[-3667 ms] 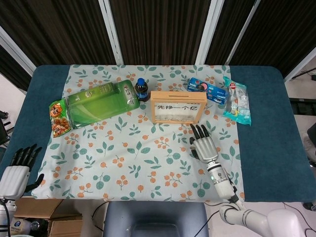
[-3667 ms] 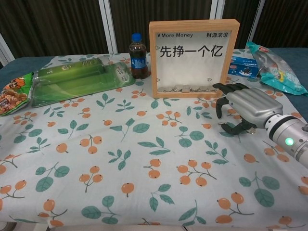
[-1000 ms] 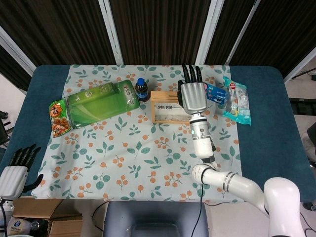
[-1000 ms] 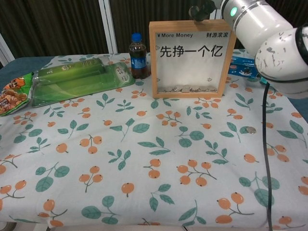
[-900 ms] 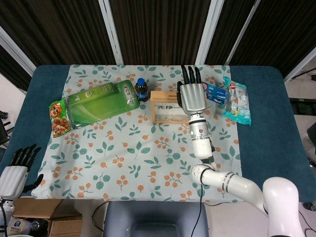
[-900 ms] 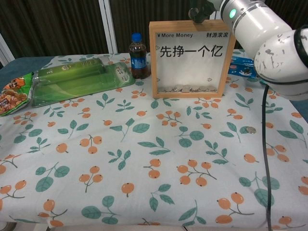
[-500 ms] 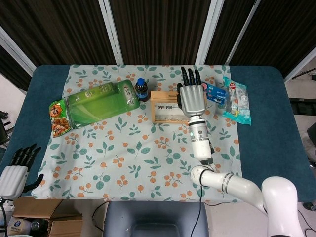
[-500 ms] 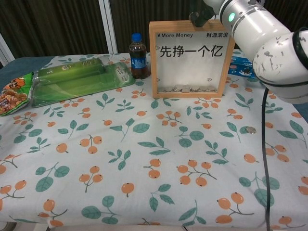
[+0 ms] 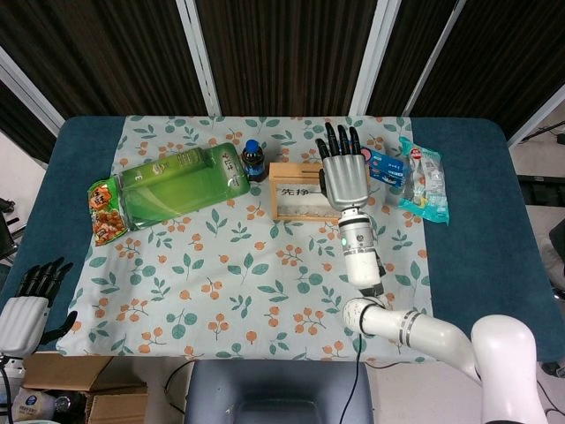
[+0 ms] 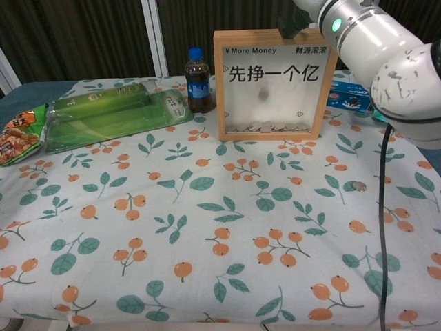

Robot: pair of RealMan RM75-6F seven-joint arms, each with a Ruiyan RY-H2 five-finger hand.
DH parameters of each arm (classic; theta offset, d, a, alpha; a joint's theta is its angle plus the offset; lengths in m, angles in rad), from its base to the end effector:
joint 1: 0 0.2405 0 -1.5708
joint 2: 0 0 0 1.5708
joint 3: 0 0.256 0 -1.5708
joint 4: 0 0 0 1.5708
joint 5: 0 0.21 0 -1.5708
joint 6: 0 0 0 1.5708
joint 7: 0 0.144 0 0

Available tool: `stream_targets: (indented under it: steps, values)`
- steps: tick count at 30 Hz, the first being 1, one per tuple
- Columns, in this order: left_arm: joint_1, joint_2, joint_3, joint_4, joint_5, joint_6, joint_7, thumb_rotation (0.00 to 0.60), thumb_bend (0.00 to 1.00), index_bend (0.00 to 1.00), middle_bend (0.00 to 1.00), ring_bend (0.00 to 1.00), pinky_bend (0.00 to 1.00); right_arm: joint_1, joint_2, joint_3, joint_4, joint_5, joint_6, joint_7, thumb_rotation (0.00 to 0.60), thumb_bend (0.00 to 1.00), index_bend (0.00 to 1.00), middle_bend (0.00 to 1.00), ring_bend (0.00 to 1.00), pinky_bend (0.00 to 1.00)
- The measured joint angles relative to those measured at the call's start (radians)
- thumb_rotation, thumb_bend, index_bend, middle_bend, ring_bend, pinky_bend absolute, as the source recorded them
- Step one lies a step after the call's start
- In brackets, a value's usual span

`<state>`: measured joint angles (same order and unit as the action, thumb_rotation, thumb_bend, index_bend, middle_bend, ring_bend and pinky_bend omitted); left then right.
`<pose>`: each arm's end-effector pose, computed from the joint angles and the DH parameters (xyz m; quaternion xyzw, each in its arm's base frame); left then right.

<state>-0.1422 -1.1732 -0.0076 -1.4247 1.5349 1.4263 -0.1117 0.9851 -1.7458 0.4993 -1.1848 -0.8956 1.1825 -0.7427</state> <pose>-0.3353 0.1936 0.1458 -0.6322 -0.3863 -0.3726 0.5588 -0.0609 -0.4422 0.0295 0.6148 -0.2613 0.4168 0.6165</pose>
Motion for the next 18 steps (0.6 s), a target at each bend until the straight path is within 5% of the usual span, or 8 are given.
stream_targets:
  steps: [9, 12, 18]
  values:
    - [0.001, 0.001, -0.001, -0.009, -0.002, 0.003, 0.013, 0.598, 0.35, 0.00, 0.00, 0.00, 0.00, -0.081, 0.092, -0.057, -0.170, -0.124, 0.089, 0.092, 0.600, 0.69, 0.09, 0.16, 0.00, 0.00]
    - [0.001, 0.001, 0.000, -0.011, -0.002, 0.001, 0.019, 0.598, 0.35, 0.00, 0.00, 0.00, 0.00, -0.143, 0.142, -0.120, -0.245, -0.232, 0.153, 0.140, 0.600, 0.65, 0.06, 0.15, 0.00, 0.00]
    - [0.001, 0.000, 0.001, -0.016, 0.002, 0.004, 0.028, 0.595, 0.35, 0.00, 0.00, 0.00, 0.00, -0.331, 0.265, -0.332, -0.349, -0.415, 0.265, 0.237, 0.600, 0.50, 0.01, 0.10, 0.00, 0.00]
